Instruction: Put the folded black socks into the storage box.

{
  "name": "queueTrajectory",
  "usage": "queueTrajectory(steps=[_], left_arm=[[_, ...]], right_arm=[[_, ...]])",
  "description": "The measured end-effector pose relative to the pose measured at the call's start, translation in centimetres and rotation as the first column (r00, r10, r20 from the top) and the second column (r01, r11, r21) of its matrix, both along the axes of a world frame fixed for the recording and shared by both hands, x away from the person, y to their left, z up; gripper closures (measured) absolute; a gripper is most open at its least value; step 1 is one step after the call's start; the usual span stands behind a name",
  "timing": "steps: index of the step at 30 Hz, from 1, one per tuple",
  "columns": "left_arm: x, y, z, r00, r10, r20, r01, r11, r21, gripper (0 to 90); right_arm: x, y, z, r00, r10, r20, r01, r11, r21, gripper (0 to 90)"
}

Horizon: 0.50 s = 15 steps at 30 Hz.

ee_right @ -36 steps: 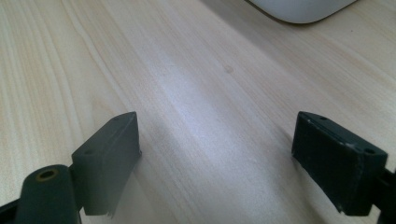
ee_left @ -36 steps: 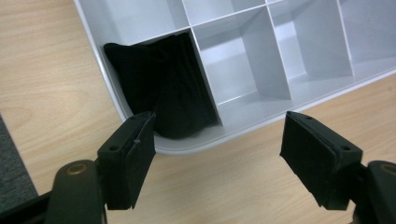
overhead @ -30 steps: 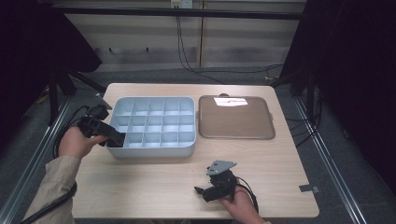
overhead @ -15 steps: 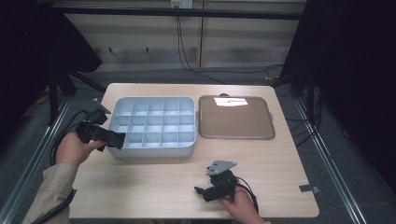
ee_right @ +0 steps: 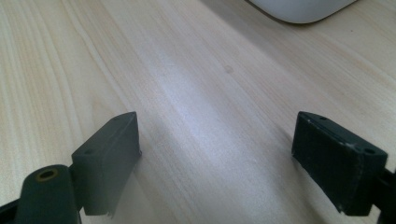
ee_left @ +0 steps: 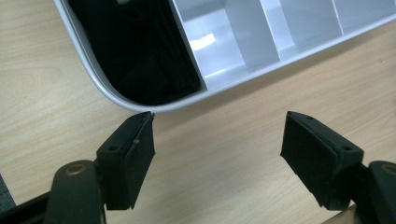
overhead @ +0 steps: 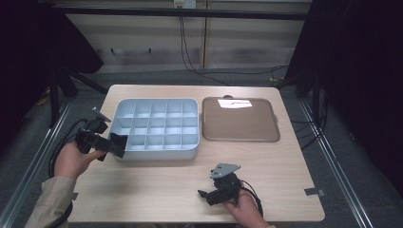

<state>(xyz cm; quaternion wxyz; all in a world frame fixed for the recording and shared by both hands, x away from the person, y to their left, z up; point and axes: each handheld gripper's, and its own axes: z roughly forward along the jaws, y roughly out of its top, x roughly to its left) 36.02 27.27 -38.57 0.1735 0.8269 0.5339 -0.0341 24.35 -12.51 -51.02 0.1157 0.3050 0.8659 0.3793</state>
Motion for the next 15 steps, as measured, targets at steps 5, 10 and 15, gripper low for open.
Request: queueTrajectory(steps=[5,10,15], left_arm=[[-0.6,0.0,-0.4,0.9999,0.002,0.011,-0.002,0.9998,-0.019,25.4],[-1.2,0.2,-1.2,0.9999,0.003,0.01,-0.003,0.9989,-0.047,25.3],[-1.7,0.3,-2.2,1.0,0.006,0.002,-0.006,0.9974,-0.072,25.3]], right_arm=[[0.0,0.0,0.0,1.0,0.001,-0.002,-0.001,1.0,0.0,14.8],[0.0,0.0,0.0,1.0,0.002,-0.001,-0.002,1.0,0.001,14.8],[0.0,0.0,0.0,1.0,-0.001,0.0,0.001,1.0,-0.001,14.8]])
